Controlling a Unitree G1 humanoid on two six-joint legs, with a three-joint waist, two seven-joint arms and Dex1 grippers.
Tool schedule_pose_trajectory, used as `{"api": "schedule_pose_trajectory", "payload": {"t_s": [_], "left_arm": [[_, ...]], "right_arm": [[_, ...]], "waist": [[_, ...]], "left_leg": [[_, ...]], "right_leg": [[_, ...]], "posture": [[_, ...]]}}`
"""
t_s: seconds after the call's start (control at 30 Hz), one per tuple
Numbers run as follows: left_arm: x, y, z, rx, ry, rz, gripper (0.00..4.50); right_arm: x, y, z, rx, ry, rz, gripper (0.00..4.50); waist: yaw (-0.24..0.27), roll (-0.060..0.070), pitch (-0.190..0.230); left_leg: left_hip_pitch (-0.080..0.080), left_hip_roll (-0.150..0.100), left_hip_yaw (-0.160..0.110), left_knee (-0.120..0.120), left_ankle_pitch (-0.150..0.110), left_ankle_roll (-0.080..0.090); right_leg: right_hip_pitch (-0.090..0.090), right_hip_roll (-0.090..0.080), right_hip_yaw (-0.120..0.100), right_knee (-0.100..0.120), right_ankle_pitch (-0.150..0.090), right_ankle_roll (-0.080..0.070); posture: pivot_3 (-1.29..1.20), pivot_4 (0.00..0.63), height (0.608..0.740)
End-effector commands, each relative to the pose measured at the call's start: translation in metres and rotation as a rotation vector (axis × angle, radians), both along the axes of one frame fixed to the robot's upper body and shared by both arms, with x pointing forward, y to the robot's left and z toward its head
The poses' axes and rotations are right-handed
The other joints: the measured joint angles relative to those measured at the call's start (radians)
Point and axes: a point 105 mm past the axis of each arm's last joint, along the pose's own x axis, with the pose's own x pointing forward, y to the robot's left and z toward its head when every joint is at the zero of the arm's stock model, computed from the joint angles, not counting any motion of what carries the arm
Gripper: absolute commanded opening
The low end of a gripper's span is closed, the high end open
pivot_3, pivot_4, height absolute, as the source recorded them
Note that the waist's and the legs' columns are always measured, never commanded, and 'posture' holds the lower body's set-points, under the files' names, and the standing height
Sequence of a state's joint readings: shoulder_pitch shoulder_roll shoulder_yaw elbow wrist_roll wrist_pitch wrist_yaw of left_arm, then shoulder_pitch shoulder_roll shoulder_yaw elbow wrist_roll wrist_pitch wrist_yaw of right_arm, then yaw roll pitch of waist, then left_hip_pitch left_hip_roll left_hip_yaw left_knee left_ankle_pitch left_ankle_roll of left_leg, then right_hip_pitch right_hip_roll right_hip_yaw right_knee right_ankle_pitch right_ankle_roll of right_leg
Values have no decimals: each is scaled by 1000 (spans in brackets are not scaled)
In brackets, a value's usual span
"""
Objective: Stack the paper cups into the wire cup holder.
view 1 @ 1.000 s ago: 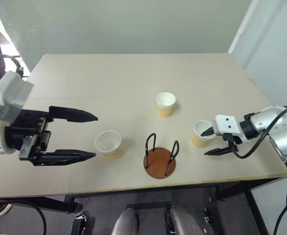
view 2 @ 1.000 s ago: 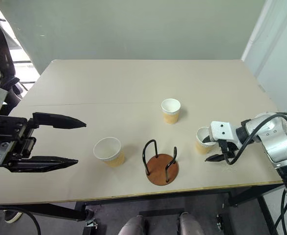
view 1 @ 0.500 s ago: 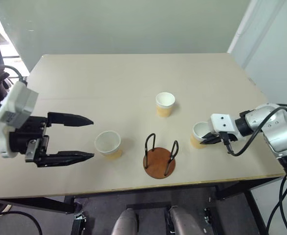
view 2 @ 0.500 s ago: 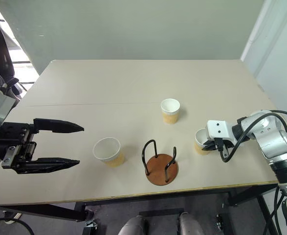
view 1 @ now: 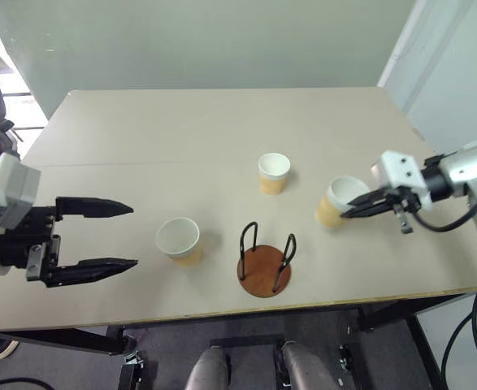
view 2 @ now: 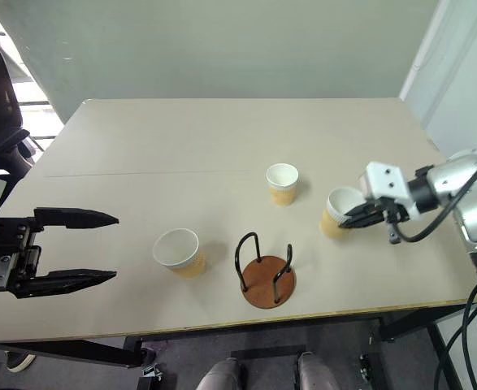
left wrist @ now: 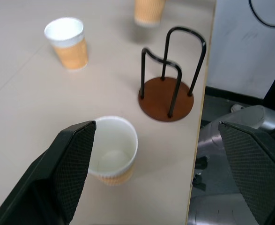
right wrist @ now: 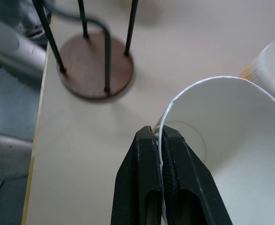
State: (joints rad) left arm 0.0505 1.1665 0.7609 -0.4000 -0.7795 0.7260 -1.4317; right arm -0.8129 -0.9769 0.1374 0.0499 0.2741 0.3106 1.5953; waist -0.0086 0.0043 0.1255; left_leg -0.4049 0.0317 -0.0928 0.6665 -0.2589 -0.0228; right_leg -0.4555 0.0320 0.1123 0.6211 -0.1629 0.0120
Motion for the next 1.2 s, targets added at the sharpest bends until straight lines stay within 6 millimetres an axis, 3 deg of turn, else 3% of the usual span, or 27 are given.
{"api": "schedule_pose_trajectory", "payload": {"t_s": [0.03, 0.13, 0.23, 0.43, 0.8, 1.2], "left_arm": [[-1, 2, 9, 8, -61, 1, 4500], [0, 1, 10, 6, -67, -4, 4500], [2, 2, 10, 8, -71, -1, 4500], [4, 1, 9, 8, -74, -10, 4500], [2, 0, 7, 19, -68, -8, 4500], [-2, 1, 8, 35, -68, 3, 4500]], "right_arm": [[-11, 9, 45, 96, -99, 68, 55], [-23, 25, 68, 184, -121, 154, 55], [-43, 54, 81, 283, -98, 280, 55], [-69, 95, 58, 293, 11, 420, 55], [-59, 101, 14, 191, 83, 404, 55], [-58, 100, -8, 120, 104, 415, 55]], "waist": [[0, 0, 0], [0, 0, 0], [-1, 0, 0], [-2, 0, 0], [-3, -1, -1], [-3, -1, -1]], "left_leg": [[0, 0, 0, 0, 0, 0], [0, 0, 1, 1, 0, 0], [1, 0, 0, 0, 0, 0], [2, 2, 0, -1, 0, 0], [1, 1, 0, 1, 0, 0], [1, 1, 0, 0, 0, -1]], "right_leg": [[0, 0, 0, 0, 0, 0], [-2, 0, 0, 4, -1, -2], [-3, 1, 0, 6, -3, -4], [-3, 4, 0, 8, -4, -7], [-3, 3, 0, 8, -4, -7], [-3, 3, 0, 8, -4, -7]], "posture": [[0, 150, 740], [0, 150, 740], [0, 150, 740], [0, 150, 740], [0, 150, 740], [0, 150, 740]]}}
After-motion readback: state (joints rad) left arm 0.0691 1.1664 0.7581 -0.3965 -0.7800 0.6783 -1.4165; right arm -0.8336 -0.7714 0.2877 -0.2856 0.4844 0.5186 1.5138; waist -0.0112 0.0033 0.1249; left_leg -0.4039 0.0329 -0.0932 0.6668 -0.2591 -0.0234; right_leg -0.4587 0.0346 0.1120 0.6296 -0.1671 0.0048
